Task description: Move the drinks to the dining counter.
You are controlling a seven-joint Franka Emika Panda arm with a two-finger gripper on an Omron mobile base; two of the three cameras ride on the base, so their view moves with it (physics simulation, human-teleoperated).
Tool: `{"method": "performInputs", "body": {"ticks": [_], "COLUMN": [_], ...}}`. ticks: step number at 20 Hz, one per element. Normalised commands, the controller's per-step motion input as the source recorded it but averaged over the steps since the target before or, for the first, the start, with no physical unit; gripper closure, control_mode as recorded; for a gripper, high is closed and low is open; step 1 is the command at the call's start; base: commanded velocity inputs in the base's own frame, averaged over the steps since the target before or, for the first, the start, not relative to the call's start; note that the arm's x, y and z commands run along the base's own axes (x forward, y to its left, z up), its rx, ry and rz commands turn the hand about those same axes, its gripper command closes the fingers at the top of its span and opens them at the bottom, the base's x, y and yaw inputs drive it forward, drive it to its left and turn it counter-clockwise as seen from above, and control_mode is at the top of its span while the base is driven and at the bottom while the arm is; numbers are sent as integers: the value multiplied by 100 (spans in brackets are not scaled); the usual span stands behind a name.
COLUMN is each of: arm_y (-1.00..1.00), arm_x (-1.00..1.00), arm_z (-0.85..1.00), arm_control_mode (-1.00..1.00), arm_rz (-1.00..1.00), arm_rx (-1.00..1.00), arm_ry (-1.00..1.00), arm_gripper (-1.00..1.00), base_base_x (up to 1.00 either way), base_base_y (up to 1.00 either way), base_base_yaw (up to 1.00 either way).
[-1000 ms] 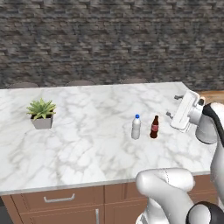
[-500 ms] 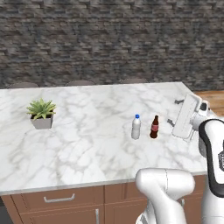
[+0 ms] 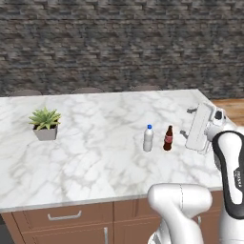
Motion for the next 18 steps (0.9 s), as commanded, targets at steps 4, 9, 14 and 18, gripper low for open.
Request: {"method": "performInputs", "body": {"ticks": [4, 9, 14, 18], "arm_y": [0, 0, 0, 0], "arm_x": [0, 0, 0, 0], "arm_z": [0, 0, 0, 0], "arm_control_mode": [100, 100, 100, 100], "arm_rz": [0, 0, 0, 0], "arm_rx": [0, 0, 0, 0], "arm_ry": [0, 0, 0, 0], "arm_gripper": [-100, -100, -100, -100], "base_base_x": [-71, -100, -100, -92], "base_base_y": [3, 20, 21, 28], "base_base_yaw": [7, 17, 24, 39]}}
